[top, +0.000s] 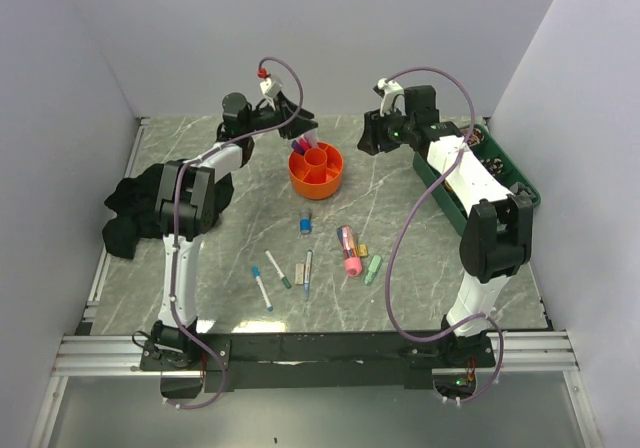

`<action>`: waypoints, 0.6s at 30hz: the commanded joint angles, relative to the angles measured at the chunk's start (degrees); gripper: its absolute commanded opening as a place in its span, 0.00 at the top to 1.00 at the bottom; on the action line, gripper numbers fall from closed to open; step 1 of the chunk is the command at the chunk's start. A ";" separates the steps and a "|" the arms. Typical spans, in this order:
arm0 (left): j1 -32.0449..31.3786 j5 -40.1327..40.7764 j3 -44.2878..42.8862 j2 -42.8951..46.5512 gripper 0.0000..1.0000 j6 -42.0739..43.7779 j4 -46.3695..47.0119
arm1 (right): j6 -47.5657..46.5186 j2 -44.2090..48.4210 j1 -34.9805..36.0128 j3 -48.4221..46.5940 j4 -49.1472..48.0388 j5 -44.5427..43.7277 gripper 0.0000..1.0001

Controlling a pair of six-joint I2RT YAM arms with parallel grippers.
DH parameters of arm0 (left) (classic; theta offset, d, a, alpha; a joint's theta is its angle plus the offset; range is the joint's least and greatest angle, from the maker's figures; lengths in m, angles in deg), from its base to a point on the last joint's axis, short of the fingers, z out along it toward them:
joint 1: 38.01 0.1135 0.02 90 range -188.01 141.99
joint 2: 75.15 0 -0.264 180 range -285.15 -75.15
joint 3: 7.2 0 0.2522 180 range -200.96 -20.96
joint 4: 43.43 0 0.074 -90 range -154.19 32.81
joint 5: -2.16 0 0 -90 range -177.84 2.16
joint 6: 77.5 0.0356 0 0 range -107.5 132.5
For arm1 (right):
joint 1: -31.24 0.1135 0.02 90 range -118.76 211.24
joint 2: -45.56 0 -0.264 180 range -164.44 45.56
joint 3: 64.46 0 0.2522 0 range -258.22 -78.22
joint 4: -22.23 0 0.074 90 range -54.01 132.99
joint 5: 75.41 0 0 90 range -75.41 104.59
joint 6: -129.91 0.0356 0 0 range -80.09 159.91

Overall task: Sort the stationery into containers
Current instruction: Place the stationery in the storage box, then pick up the pen from the center of the board.

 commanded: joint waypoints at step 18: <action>13.10 6.66 32.19 57.28 0.15 33.52 -61.90 | -8.86 13.52 19.10 6.05 10.21 -5.17 0.34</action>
